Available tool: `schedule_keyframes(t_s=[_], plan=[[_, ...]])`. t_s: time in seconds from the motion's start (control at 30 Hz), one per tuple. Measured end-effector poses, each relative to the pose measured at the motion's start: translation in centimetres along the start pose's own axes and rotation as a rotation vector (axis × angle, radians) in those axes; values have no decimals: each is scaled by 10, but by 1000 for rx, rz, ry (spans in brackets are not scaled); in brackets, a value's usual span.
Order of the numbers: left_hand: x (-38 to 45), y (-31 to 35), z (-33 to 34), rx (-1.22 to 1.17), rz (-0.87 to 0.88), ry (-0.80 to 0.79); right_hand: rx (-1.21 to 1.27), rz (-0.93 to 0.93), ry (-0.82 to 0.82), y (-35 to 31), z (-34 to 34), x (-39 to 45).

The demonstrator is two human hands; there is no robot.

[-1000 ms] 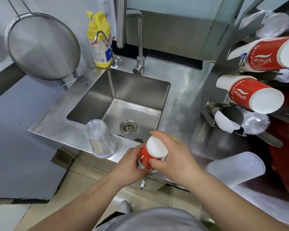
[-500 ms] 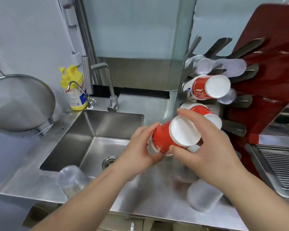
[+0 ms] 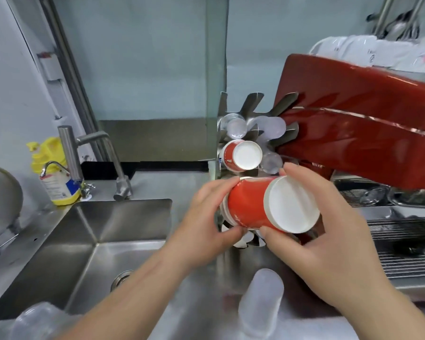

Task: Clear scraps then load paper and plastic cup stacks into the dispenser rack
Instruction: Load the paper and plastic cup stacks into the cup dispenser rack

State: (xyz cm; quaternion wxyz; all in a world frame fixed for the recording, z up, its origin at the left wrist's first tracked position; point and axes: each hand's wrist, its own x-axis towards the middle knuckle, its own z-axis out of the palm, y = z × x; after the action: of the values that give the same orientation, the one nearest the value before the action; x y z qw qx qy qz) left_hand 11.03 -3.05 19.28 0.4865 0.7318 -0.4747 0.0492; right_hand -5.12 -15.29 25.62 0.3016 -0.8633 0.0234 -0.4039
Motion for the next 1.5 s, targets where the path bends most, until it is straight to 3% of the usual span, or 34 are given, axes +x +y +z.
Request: schedule_keyframes(t_s=[0.23, 0.5, 1.5], plan=[[3, -33, 29, 13, -1, 2, -27, -99, 17, 27, 26, -18], [4, -55, 37, 79, -55, -100, 2, -78, -10, 58, 48, -23], [42, -102, 56, 99, -126, -97, -8, -26, -146, 115, 77, 8]])
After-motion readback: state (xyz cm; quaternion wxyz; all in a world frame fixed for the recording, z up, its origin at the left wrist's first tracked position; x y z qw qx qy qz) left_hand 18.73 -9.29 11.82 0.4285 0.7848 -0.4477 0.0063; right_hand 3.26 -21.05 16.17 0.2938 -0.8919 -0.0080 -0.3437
